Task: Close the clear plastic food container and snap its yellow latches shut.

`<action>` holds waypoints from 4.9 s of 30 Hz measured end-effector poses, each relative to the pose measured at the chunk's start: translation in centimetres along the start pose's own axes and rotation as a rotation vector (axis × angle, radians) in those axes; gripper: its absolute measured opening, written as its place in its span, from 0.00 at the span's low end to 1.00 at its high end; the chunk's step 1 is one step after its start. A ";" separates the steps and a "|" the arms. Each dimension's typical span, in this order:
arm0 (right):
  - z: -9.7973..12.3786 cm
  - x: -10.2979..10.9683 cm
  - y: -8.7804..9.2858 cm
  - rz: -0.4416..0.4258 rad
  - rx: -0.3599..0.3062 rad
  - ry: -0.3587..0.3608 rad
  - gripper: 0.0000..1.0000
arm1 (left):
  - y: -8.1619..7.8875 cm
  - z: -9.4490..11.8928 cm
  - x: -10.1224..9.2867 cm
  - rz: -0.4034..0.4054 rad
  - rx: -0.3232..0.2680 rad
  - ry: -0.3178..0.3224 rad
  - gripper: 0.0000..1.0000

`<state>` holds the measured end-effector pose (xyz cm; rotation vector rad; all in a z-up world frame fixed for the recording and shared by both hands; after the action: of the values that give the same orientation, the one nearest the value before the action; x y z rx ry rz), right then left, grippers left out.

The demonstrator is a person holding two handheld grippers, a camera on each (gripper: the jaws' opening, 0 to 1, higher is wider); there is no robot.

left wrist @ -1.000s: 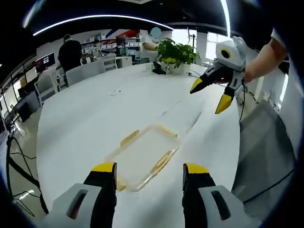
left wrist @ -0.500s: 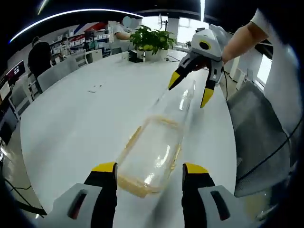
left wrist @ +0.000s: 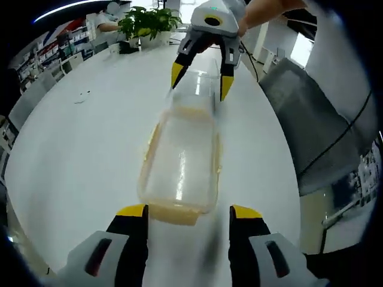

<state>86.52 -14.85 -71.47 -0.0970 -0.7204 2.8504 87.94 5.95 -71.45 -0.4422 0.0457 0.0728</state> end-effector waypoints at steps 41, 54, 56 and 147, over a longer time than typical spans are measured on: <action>-3.9 -0.7 0.9 0.134 0.131 -0.066 0.38 | 0.9 -3.1 1.4 -0.124 0.006 -0.023 0.34; -3.8 -0.8 0.9 0.143 0.145 -0.070 0.35 | 0.6 -3.0 1.0 -0.115 -0.014 -0.030 0.32; -3.8 -0.8 0.9 0.142 0.148 -0.068 0.35 | 0.5 -3.0 1.0 -0.109 -0.006 -0.034 0.32; 13.0 -4.4 18.6 0.102 0.178 -0.096 0.35 | -23.0 -8.1 -1.5 -0.158 0.012 -0.029 0.33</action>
<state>86.08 -37.80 -68.81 0.0304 -0.4883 3.0195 88.03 -18.30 -68.88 -0.4318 -0.0170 -0.0765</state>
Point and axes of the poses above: the point that each gripper's makers call its tool centre point, and the gripper's own axes: z roughly backward along the fingers, x roughly to its left, y roughly out of its underside, the point moved 4 cm from there along z, roughly backward along the fingers, and after that the axes turned 7 degrees about x, right-handed, at the moved point
